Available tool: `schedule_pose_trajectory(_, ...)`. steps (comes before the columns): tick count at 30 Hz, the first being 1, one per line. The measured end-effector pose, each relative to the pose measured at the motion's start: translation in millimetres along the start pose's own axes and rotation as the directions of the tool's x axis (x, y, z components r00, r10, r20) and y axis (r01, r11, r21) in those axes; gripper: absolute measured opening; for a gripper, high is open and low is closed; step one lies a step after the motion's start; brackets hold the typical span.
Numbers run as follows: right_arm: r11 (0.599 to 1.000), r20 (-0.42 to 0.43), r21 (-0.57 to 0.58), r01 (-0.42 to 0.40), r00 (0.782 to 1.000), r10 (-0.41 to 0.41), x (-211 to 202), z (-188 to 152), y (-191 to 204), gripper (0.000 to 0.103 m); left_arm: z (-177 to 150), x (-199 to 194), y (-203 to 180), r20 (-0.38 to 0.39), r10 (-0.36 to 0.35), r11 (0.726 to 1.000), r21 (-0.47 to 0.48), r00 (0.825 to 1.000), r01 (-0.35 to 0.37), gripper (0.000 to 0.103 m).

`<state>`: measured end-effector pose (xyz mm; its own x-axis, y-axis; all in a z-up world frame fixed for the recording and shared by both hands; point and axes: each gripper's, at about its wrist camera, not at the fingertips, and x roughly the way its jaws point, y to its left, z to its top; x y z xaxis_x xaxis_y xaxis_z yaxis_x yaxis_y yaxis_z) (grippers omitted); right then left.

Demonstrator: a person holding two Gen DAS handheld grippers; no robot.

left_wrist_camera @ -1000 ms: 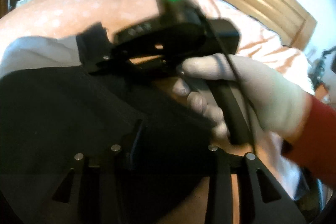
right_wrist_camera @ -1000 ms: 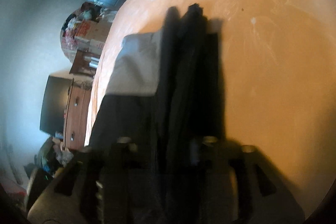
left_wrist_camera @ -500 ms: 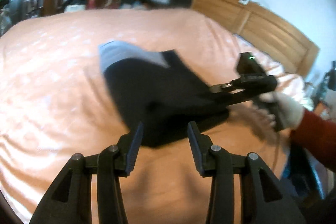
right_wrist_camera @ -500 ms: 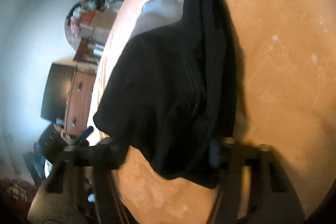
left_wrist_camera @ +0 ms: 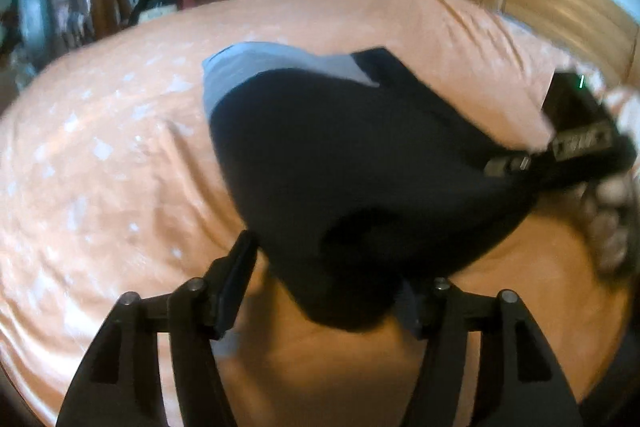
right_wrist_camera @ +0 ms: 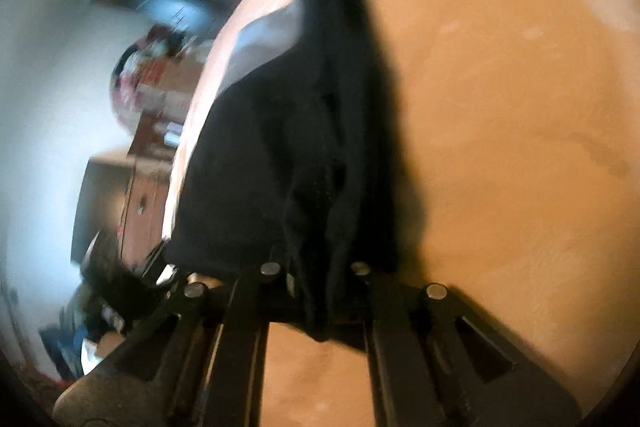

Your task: Fold small clothes

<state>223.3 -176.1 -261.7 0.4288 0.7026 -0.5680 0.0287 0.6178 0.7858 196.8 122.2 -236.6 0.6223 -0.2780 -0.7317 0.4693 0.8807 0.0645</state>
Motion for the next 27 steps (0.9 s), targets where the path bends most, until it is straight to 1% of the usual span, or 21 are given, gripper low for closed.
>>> schedule_pose_trajectory(1, 1.000, -0.010, 0.010, -0.015, 1.000, 0.015, 0, 2, -6, 0.002, -7, -4, 8, -0.015, 0.021, 0.999, 0.026, 1.000, -0.020, 0.060)
schedule_pose_trajectory(2, 1.000, -0.038, -0.009, -0.017, 0.999, 0.017, 4, 1, -4, 0.002, -12, -3, 13, -0.029, 0.020, 0.999, 0.037, 0.999, -0.019, 0.063)
schedule_pose_trajectory(3, 0.999, -0.069, -0.047, 0.003, 0.998, -0.006, 12, -2, 1, 0.002, -21, 0, 22, -0.051, 0.019, 0.999, 0.035, 0.999, -0.018, 0.066)
schedule_pose_trajectory(4, 0.999, -0.071, -0.052, 0.010, 0.997, -0.014, 15, -3, 3, 0.002, -25, 3, 27, -0.064, 0.006, 1.000, 0.018, 0.998, -0.005, 0.067)
schedule_pose_trajectory(6, 1.000, -0.054, -0.030, 0.006, 0.999, -0.008, 10, -2, -2, 0.002, -25, 2, 28, -0.051, -0.012, 1.000, 0.007, 0.999, 0.012, 0.066)
schedule_pose_trajectory(8, 0.999, -0.043, -0.039, 0.033, 0.999, -0.034, 2, -4, 5, 0.004, -23, -9, 23, -0.041, -0.068, 0.998, 0.015, 0.997, 0.068, 0.052)
schedule_pose_trajectory(9, 0.997, -0.033, -0.066, 0.044, 0.998, -0.046, -5, -4, 17, 0.004, -24, -21, 18, -0.035, -0.098, 0.994, 0.036, 0.995, 0.099, 0.046)
schedule_pose_trajectory(10, 0.995, -0.022, -0.090, 0.043, 0.999, -0.046, -11, -5, 27, 0.004, -25, -34, 16, -0.018, -0.118, 0.992, 0.050, 0.993, 0.119, 0.046)
schedule_pose_trajectory(11, 0.994, -0.009, -0.107, 0.031, 0.999, -0.032, -18, -7, 37, 0.004, -24, -57, 18, 0.036, -0.166, 0.986, 0.040, 0.985, 0.165, 0.046)
schedule_pose_trajectory(13, 0.993, 0.009, -0.114, 0.007, 1.000, -0.006, -25, -9, 46, 0.004, -17, -87, 24, 0.130, -0.197, 0.980, 0.007, 0.972, 0.197, 0.046)
schedule_pose_trajectory(15, 0.995, -0.002, -0.098, 0.000, 1.000, 0.000, -21, -14, 40, 0.004, -1, -104, 31, 0.230, -0.193, 0.979, -0.022, 0.954, 0.204, 0.046)
schedule_pose_trajectory(16, 0.997, -0.010, -0.081, 0.006, 1.000, -0.007, -16, -15, 34, 0.004, 7, -103, 32, 0.254, -0.182, 0.981, -0.025, 0.950, 0.194, 0.048)
schedule_pose_trajectory(17, 0.998, -0.021, -0.055, 0.009, 1.000, -0.011, -11, -17, 25, 0.004, 15, -94, 31, 0.254, -0.163, 0.985, -0.017, 0.953, 0.173, 0.049)
schedule_pose_trajectory(19, 1.000, -0.029, -0.012, 0.007, 1.000, -0.007, -4, -23, 2, 0.002, 21, -57, 27, 0.195, -0.135, 0.991, 0.020, 0.971, 0.134, 0.050)
schedule_pose_trajectory(20, 1.000, -0.022, -0.002, -0.004, 1.000, 0.004, -3, -24, -6, 0.000, 16, -27, 20, 0.107, -0.126, 0.991, 0.062, 0.986, 0.120, 0.050)
schedule_pose_trajectory(21, 1.000, -0.015, 0.003, -0.018, 1.000, 0.018, -3, -25, -8, 0.000, 4, 14, 13, -0.013, -0.089, 0.989, 0.121, 0.996, 0.090, 0.053)
schedule_pose_trajectory(22, 1.000, -0.014, 0.003, -0.026, 1.000, 0.026, -3, -26, -10, 0.000, -10, 35, 9, -0.065, -0.081, 0.986, 0.143, 0.995, 0.090, 0.053)
schedule_pose_trajectory(23, 1.000, -0.010, -0.015, -0.016, 1.000, 0.016, -1, -27, -10, 0.000, -17, 40, 11, -0.045, -0.092, 0.987, 0.128, 0.995, 0.097, 0.054)
schedule_pose_trajectory(25, 0.999, -0.001, -0.024, -0.029, 1.000, 0.029, -2, -28, -11, 0.000, -6, 33, 16, -0.052, -0.098, 0.988, 0.112, 0.994, 0.103, 0.056)
schedule_pose_trajectory(26, 0.999, 0.004, -0.025, -0.039, 0.999, 0.039, -3, -28, -14, 0.000, -4, 25, 17, -0.032, -0.095, 0.989, 0.110, 0.995, 0.098, 0.055)
schedule_pose_trajectory(27, 0.998, 0.011, -0.032, -0.045, 0.999, 0.046, -3, -29, -16, 0.000, -4, 19, 17, -0.021, -0.109, 0.988, 0.105, 0.994, 0.111, 0.050)
